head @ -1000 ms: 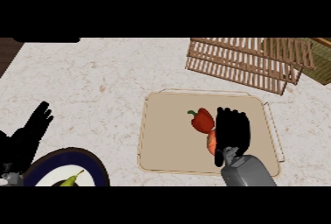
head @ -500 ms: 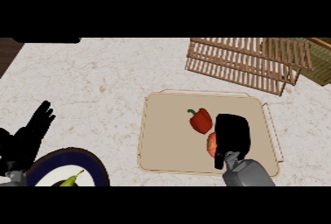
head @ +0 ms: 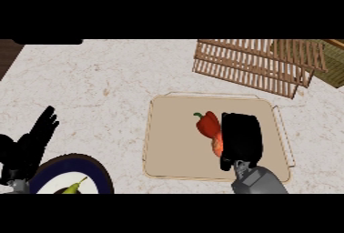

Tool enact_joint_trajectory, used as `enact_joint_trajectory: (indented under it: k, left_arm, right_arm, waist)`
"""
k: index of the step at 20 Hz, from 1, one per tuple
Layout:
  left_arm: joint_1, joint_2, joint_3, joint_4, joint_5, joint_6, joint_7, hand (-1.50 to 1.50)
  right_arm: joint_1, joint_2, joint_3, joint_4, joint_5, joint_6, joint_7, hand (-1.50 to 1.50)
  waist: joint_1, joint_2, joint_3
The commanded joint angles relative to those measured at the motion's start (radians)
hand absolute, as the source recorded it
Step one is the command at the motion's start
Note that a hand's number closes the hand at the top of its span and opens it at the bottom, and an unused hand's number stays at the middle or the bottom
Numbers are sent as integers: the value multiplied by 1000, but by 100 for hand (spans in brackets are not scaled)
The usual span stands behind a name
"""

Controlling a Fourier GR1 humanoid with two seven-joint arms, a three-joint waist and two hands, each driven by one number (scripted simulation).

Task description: Pick the squash from the tray and place it in the tiered shelf

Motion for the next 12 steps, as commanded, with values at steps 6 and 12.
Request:
enact_joint_trajectory:
  k: [6, 12]
  left_arm:
    - [-27, -8, 8, -15, -8, 14, 39, 0]
    - [-23, 0, 22, -9, -1, -12, 33, 0]
  right_arm:
    - [-235, 60, -137, 0, -244, -22, -86, 150]
    - [-298, 61, -242, -208, -361, 85, 18, 150]
  waist:
    - [7, 4, 3]
    - [-4, 1, 2]
